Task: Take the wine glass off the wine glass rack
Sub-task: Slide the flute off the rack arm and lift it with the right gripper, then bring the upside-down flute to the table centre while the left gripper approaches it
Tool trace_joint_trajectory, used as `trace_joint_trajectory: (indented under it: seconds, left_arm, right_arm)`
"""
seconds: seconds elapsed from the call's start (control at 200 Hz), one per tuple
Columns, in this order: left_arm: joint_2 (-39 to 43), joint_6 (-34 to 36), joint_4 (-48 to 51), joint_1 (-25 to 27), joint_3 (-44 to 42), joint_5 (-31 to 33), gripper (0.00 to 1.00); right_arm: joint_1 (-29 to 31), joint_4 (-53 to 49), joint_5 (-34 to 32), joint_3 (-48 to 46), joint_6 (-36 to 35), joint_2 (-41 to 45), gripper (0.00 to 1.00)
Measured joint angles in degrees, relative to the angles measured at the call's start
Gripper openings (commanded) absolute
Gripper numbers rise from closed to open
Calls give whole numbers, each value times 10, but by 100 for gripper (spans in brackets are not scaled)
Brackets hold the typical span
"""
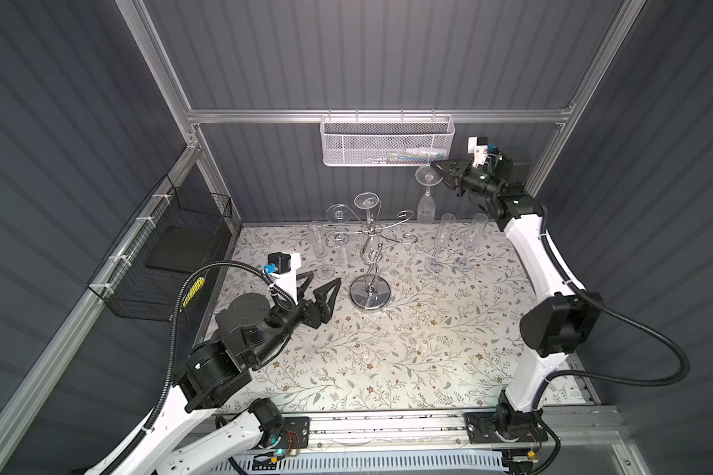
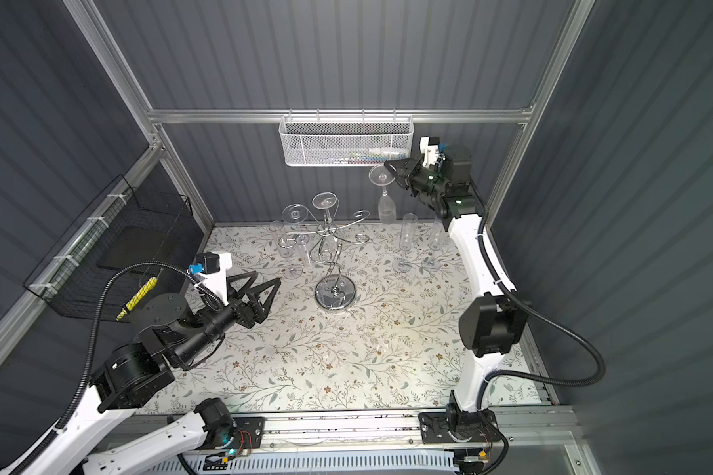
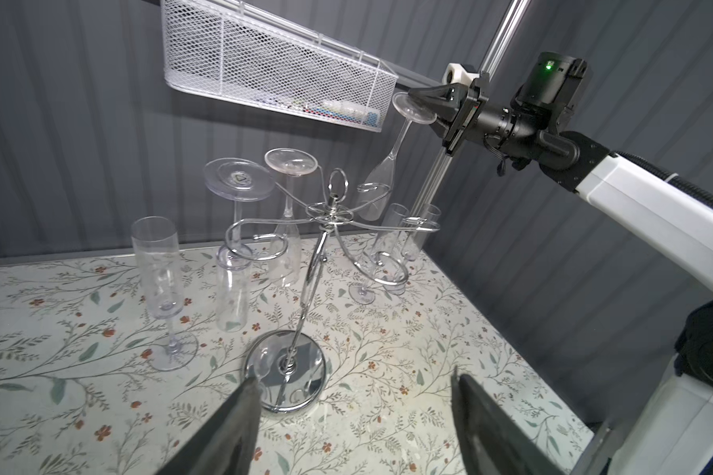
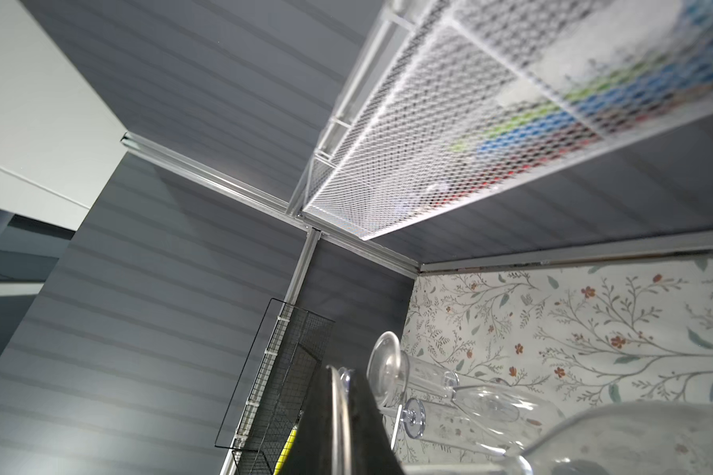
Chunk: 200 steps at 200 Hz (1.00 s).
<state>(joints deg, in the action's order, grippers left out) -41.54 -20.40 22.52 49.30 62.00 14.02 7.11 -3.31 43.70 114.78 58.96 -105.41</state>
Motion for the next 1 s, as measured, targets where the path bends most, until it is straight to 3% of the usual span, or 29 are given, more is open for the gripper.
trace_joint_trajectory:
  seconds: [0.2, 0.44, 0.73, 1.0]
  left_arm:
    - [-41, -41, -57, 0, 13, -58, 75]
    - [-95, -106, -126, 0, 27, -111, 78]
    - [-184, -299, -289, 0, 31, -176, 80]
    - [-283, -490, -446, 0, 32, -245, 80]
  right_arm:
    - [0, 26, 8, -67, -78, 104, 0]
    - [0, 104, -8, -301, -184, 275, 0]
    - [-1, 212, 1, -471, -263, 443, 0]
    - [0, 389, 108, -546, -266, 497, 0]
